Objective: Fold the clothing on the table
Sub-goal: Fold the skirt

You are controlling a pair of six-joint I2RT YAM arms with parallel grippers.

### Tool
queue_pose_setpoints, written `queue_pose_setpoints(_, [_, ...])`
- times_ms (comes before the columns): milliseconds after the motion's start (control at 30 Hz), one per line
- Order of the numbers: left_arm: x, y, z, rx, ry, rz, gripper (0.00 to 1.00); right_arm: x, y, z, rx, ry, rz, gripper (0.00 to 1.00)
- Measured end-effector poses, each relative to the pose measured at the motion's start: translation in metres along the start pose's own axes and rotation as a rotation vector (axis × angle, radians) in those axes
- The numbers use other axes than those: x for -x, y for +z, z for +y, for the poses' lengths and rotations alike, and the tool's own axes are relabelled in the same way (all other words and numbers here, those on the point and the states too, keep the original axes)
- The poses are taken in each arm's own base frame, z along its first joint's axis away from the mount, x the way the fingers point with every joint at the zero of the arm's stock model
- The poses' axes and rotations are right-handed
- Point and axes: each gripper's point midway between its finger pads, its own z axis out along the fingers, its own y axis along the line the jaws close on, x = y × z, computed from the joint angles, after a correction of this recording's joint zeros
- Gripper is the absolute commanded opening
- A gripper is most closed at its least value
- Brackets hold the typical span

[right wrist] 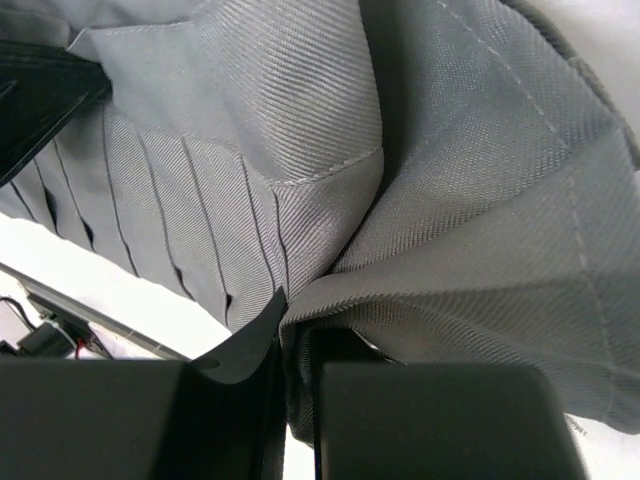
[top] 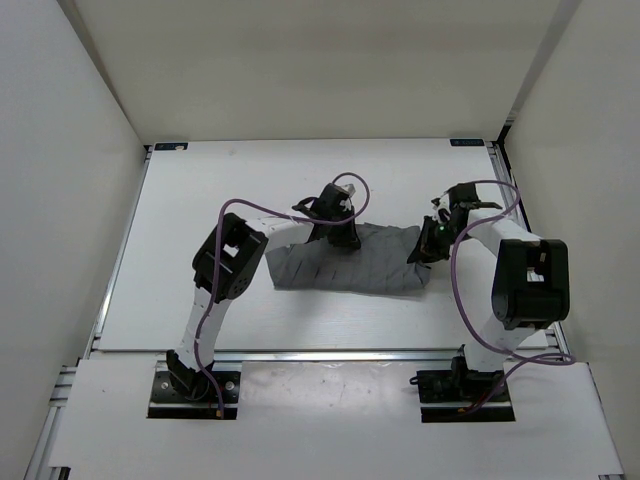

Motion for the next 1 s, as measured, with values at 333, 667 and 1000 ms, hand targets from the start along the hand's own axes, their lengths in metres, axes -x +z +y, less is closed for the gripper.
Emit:
queue_pose_setpoints(333, [-0.001,0.001,-0.004,-0.023,0.013,-0.007,0.00,0.026,-0.044,0.035,0.018,-0.063,-0.087,0.00])
queue_pose_setpoints(667, [-0.014,0.002,-0.020,-0.074,0.033,0.025,0.00,0.025,-0.055,0.144,0.200,-0.283,-0.081,0.00])
queue_pose_setpoints(1000, [-0.011,-0.012,-0.002,-0.062,0.013,0.055,0.03,0.000,-0.034,0.191,0.318,-0.333,-0.003,0.00])
